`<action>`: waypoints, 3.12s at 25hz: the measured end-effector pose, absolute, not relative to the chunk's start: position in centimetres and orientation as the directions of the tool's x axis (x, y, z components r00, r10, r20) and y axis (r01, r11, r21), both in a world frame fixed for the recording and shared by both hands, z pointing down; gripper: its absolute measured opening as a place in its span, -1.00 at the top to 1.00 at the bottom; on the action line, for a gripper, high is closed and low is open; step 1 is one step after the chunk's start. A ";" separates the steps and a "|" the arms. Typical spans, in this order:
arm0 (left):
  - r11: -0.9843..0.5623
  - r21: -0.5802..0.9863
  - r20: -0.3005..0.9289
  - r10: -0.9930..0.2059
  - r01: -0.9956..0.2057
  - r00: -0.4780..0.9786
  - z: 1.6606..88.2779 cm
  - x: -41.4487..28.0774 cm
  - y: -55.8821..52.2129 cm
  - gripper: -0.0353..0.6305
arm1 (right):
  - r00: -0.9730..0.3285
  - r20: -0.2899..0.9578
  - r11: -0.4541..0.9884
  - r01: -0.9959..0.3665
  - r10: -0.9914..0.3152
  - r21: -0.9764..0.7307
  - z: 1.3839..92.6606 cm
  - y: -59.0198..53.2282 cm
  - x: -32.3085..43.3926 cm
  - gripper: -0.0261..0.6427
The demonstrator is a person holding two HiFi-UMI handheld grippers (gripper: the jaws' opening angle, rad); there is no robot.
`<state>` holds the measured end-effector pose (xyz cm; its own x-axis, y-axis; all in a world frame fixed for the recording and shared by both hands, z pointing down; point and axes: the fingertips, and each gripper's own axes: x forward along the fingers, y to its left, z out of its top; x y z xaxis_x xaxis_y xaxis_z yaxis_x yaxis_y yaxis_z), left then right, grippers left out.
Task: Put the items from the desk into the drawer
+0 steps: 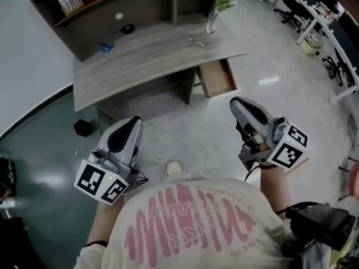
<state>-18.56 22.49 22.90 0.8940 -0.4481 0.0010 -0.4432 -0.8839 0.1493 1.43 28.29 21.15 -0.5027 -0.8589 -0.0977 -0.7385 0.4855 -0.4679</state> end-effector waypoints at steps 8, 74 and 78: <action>-0.894 0.149 -0.018 -0.430 -0.423 0.903 21.5 -20.1 15.8 0.84 | -0.471 -0.099 0.460 -0.761 -0.877 -0.458 20.2 22.6 0.0 0.91; -0.653 0.268 -0.016 -0.738 -0.708 0.675 24.2 -16.2 -5.0 0.84 | -0.601 0.105 0.490 -0.729 -0.792 -0.478 25.2 -5.0 10.3 0.91; -0.604 0.310 -0.011 -0.774 -0.734 0.633 25.4 -16.0 -6.4 0.84 | -0.627 0.122 0.502 -0.711 -0.770 -0.492 26.8 -7.3 11.5 0.91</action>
